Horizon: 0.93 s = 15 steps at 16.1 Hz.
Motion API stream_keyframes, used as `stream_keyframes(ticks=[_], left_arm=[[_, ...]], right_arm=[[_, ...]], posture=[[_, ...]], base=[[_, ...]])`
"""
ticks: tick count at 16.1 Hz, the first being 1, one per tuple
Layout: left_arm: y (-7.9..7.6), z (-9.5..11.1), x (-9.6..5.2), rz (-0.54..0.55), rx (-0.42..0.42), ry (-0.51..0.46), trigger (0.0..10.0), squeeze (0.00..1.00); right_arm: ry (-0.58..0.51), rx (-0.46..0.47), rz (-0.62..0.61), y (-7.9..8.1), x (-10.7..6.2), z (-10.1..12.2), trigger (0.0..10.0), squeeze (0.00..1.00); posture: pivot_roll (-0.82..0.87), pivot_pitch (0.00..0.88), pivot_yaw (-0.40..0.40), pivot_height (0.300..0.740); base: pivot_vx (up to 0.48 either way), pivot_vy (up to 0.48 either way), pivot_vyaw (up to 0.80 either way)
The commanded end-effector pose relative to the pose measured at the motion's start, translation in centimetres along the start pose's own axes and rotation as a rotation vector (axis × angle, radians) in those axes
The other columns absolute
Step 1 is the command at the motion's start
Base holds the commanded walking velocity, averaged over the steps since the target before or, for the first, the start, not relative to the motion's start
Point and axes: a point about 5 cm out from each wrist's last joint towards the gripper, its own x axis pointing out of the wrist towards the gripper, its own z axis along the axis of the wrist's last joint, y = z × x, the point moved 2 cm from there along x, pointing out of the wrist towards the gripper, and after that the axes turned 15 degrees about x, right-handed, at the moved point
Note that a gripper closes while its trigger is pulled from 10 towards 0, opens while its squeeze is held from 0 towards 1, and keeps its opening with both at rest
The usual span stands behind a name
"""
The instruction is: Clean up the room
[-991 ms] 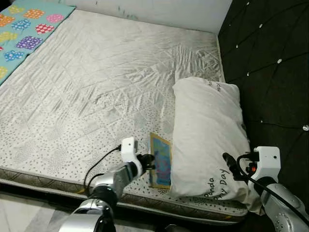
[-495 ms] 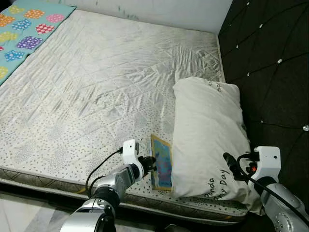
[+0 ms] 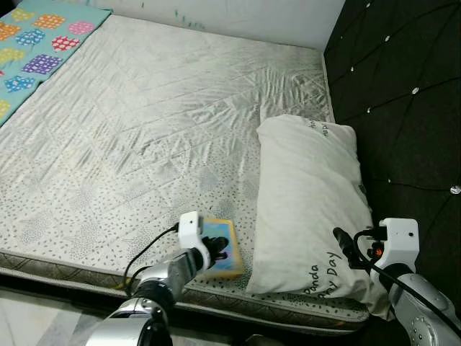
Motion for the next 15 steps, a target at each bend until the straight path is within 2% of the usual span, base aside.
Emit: stream_keyframes(ticks=[1, 5, 6, 7, 8, 11, 13, 15], left_arm=[[-0.2, -1.1, 0.0, -0.006, -0.014, 0.027, 10.0, 0.04], [-0.3, -1.0, 0.1, -0.010, -0.015, 0.026, 10.0, 0.03], [-0.4, -0.9, 0.1, -0.010, -0.014, 0.022, 10.0, 0.21], [-0.4, -0.7, 0.1, -0.006, -0.017, 0.014, 10.0, 0.83], [-0.4, -0.6, 0.2, 0.014, -0.026, 0.009, 10.0, 1.00], [-0.4, -0.9, 0.1, 0.079, -0.082, 0.007, 10.0, 1.00], [0.2, -1.0, -0.4, 0.147, -0.077, -0.034, 10.0, 1.00], [0.9, -1.8, -1.5, 0.213, -0.061, -0.035, 10.0, 1.00]], right_arm=[[0.010, 0.005, -0.019, -0.5, -0.1, -0.2, 10.0, 0.00], [0.013, 0.010, -0.019, -0.5, -0.1, -0.4, 10.0, 0.00], [0.014, 0.011, -0.018, -0.5, 0.0, -0.4, 10.0, 0.00], [0.015, 0.012, -0.017, -0.5, 0.0, -0.4, 10.0, 0.00], [0.016, 0.015, -0.016, -0.4, 0.1, -0.6, 10.0, 0.00], [0.019, 0.018, -0.008, 0.1, 0.7, -0.8, 10.0, 0.00], [0.015, 0.019, 0.006, 0.6, 1.2, -0.8, 10.0, 0.00], [0.016, 0.031, 0.009, 1.1, 1.7, -1.1, 10.0, 0.00]], posture=[[-0.30, 0.170, -0.120, 0.740], [-0.30, 0.163, -0.117, 0.740], [-0.30, 0.160, -0.118, 0.740], [-0.30, 0.157, -0.115, 0.740], [-0.29, 0.151, -0.111, 0.740], [-0.26, 0.138, -0.098, 0.740], [-0.24, 0.127, -0.087, 0.740], [-0.21, 0.119, -0.079, 0.740]], base=[[0.000, 0.000, 0.00], [0.000, 0.000, 0.00], [0.000, 0.000, 0.00], [0.000, 0.000, 0.00], [0.000, 0.000, 0.00], [0.000, 0.000, 0.00], [0.000, 0.000, 0.00], [0.000, 0.000, 0.00]])
